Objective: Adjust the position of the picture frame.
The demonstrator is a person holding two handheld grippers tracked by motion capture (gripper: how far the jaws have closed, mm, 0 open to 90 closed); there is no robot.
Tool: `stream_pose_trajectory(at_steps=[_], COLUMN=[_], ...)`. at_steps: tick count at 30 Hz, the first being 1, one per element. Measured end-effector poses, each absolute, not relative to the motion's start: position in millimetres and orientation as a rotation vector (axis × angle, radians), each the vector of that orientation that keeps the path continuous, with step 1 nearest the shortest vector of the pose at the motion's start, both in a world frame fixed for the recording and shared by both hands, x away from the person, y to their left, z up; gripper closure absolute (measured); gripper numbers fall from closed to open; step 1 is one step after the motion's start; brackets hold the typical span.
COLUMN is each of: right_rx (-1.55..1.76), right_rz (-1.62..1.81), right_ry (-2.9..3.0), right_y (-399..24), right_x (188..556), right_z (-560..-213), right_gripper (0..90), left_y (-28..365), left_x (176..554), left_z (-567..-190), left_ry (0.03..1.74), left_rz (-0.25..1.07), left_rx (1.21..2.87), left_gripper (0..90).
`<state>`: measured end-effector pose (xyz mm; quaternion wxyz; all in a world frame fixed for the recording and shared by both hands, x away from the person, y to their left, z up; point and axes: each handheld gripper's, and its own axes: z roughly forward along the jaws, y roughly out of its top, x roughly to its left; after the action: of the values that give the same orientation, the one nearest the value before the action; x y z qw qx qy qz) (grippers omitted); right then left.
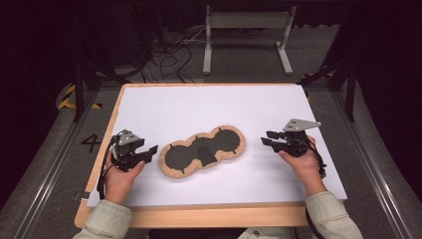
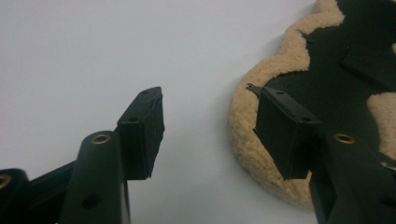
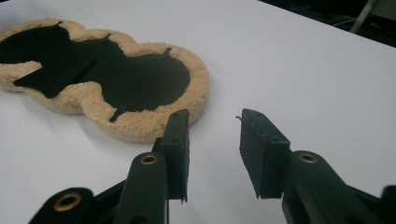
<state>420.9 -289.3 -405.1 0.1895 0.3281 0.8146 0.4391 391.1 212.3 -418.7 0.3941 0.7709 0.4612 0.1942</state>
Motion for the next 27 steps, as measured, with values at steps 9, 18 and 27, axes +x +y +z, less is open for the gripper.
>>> stream_pose_trajectory(at_steps=[9, 18, 27], right_rx=[0.927, 0.91, 0.908], right_rz=[1.235, 1.235, 1.24], right_ry=[2.304, 2.316, 2.359], right_y=[-289.6, -285.8, -274.5], right_x=[420.0, 419.6, 428.4], right_z=[-405.4, -403.7, -391.6], right_gripper=[67.4, 71.3, 85.7], left_y=[208.0, 197.6, 196.5], left_x=[386.0, 377.9, 376.2], left_z=[-410.5, -400.7, -398.2], left_ry=[1.106, 1.009, 1.022], left_rz=[0.458, 0.42, 0.438], left_rx=[1.967, 2.043, 2.053], left_gripper=[59.8, 89.6, 87.8])
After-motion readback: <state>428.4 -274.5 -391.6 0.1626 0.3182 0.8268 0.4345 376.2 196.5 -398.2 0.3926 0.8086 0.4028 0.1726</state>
